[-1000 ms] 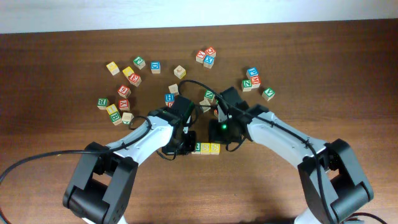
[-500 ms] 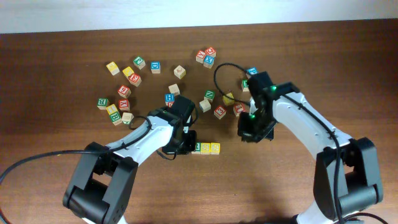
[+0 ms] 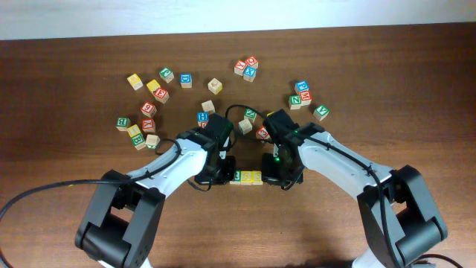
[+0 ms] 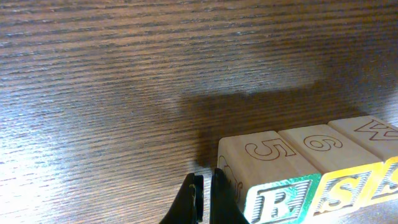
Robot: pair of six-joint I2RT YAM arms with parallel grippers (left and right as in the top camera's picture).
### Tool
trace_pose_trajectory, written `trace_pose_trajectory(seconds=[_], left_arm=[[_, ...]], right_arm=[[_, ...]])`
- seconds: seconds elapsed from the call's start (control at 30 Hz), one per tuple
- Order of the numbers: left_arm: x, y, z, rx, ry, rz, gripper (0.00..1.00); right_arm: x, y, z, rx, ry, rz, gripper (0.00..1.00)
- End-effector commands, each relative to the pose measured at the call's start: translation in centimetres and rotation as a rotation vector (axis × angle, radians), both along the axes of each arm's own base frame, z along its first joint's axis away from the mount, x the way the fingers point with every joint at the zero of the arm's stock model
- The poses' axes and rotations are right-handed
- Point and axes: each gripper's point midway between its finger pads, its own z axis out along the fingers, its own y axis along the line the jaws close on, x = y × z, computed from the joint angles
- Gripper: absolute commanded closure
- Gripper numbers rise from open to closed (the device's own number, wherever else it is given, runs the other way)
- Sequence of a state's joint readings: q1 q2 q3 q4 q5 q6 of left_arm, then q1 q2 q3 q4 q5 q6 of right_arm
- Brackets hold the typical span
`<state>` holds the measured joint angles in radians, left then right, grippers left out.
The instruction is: Spell out RSS
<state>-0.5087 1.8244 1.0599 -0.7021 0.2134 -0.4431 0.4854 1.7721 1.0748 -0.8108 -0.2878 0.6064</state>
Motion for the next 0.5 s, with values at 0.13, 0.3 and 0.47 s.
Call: trace_pose_trajectory(seconds=[0.13, 0.3, 0.47], left_arm=[[-0.54, -0.22, -0.48, -0.008, 0.028, 0.007, 1.00], [-0.75, -0.60, -0.37, -0.031, 0.040, 0.004, 1.00], [-0.75, -0.60, -0.37, -0.031, 0.040, 0.004, 1.00]], right_arm=[[0.48, 0.27, -0.35, 0.001, -0.021, -0.025, 0.96], [0.77, 0.44, -0.33, 0.008, -0.033, -0.025, 0.96], [0.57, 0.07, -0.66, -0.008, -0.031, -0.026, 0.96]])
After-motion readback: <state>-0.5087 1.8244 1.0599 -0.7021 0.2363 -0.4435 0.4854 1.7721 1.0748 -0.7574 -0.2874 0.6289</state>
